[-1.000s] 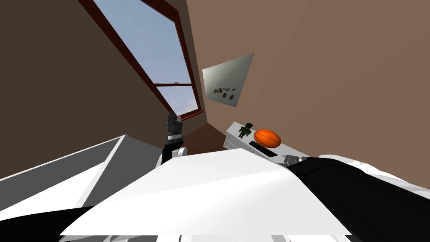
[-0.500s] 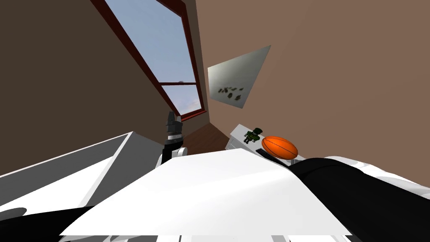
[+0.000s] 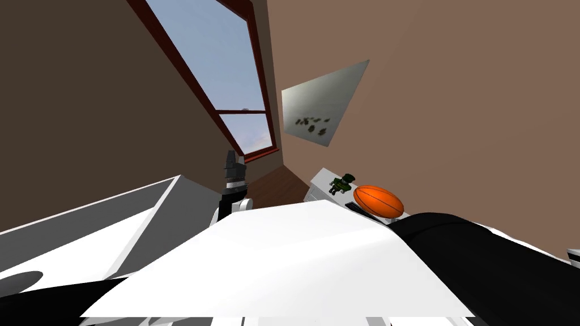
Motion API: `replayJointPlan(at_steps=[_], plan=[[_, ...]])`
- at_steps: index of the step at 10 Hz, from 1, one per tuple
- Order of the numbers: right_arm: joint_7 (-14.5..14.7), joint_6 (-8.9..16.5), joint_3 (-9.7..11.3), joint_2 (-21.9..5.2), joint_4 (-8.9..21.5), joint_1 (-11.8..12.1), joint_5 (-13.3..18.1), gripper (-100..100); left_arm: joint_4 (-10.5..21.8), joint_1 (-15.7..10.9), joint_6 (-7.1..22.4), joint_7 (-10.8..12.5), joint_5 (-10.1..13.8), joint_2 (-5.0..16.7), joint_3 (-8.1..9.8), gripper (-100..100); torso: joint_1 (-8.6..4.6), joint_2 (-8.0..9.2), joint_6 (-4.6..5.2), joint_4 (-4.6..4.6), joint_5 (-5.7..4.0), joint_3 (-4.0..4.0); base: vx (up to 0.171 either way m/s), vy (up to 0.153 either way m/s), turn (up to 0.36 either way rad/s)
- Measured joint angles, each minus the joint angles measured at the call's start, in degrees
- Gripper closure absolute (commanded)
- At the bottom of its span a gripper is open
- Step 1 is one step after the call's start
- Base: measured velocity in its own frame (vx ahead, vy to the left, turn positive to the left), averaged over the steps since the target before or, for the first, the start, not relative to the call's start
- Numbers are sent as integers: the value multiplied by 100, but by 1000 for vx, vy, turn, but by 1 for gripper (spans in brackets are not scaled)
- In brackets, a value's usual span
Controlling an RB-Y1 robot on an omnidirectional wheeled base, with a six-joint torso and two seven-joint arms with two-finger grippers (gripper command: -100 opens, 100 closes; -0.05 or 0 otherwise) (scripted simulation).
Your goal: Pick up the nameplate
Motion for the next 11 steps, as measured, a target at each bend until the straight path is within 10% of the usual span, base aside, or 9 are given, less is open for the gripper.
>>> replayJointPlan(at_steps=[4, 5, 6, 10, 11], plan=[[5, -11, 5, -1, -7, 3, 4, 100, 0, 0, 0, 0, 0, 0, 0, 0, 4, 0, 2, 2, 2, 1, 0, 0, 0], [6, -12, 6, -1, -7, 3, 5, 0, 0, 0, 0, 0, 0, 0, 0, 0, 4, 0, 2, 3, 2, 1, 0, 0, 0], [6, -13, 6, -1, -7, 3, 5, 100, 0, 0, 0, 0, 0, 0, 0, 0, 4, 0, 2, 3, 2, 1, 5, -10, -3], [-100, -84, -79, -260, -152, 76, -29, 100, 0, 0, 0, 0, 0, -1, -1, 0, 20, 2, 4, 5, 0, 3, -3, 32, -54], [-104, -99, -82, -270, -155, 77, -30, 0, 0, 0, 0, 0, 0, 0, -1, 0, 13, 1, 4, 6, -3, 3, 0, 0, 0]])
